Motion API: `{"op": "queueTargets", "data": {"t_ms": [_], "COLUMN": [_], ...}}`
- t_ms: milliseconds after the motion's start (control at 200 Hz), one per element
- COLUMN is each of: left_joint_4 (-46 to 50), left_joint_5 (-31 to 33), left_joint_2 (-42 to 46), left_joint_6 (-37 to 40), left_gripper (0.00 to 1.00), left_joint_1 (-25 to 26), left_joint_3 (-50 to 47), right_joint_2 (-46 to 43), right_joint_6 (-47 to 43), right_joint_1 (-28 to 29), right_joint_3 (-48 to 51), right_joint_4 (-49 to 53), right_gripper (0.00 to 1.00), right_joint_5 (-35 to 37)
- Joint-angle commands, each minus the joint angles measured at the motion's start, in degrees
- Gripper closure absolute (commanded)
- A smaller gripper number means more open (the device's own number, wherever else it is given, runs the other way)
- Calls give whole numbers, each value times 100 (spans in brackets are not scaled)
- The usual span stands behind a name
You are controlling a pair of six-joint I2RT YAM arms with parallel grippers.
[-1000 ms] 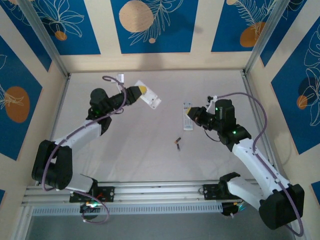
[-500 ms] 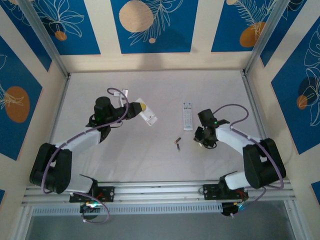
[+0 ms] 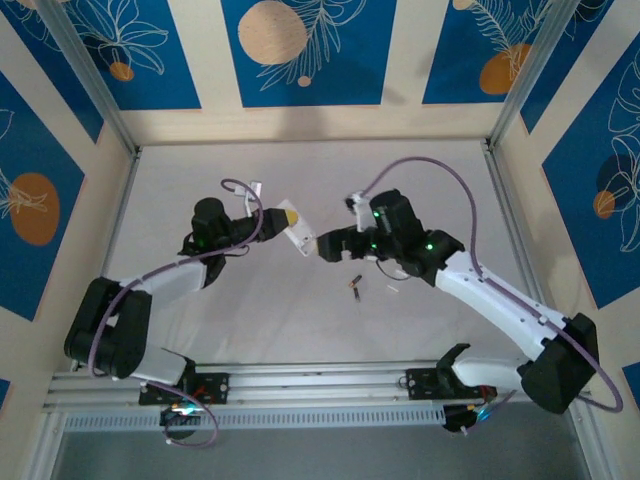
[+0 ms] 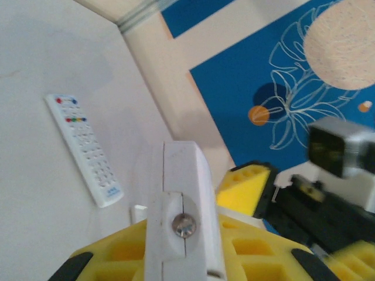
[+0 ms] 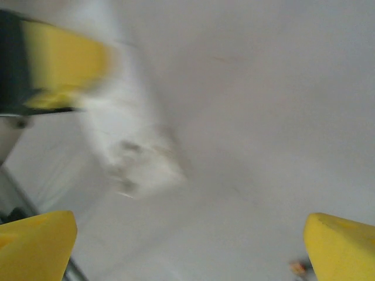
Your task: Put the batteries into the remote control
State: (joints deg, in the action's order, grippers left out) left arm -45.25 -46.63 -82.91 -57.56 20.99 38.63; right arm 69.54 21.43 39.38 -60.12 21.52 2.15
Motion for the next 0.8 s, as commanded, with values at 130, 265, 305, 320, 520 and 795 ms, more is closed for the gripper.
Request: {"op": "queueTargets", "data": {"t_ms": [130,265,305,320,520,795], "left_joint_4": [-923,-683,-606,-585,-150,4150], "left_joint_5": [-337,-220,-206,-206,-101,2086], "left_joint_2": [-117,9,36,46,239,2517], "left_joint_6": [-579,-517,-485,-472,-191,3415], "left_gripper": [99,98,97,97,93,7], "left_joint_1": [142,142,142,142,142,116], "left_joint_3": [118,169,184,184,241,666], "right_joint_2": [1413,1798,1833,1835,1784,1809], "right_joint_6": [-1553,-1814,-1861,-1890,-2265,-3891], "right_joint_1": [378,537,558,564,828,636], "right_joint_3": [-1309,-1561,-1580,-1574,-1479,-1233], "right_joint_4": [387,480,463,464,337,323], "right_gripper": [4,16,22,25,57,64], "right_joint_5": [36,256,187,148,900,599]}}
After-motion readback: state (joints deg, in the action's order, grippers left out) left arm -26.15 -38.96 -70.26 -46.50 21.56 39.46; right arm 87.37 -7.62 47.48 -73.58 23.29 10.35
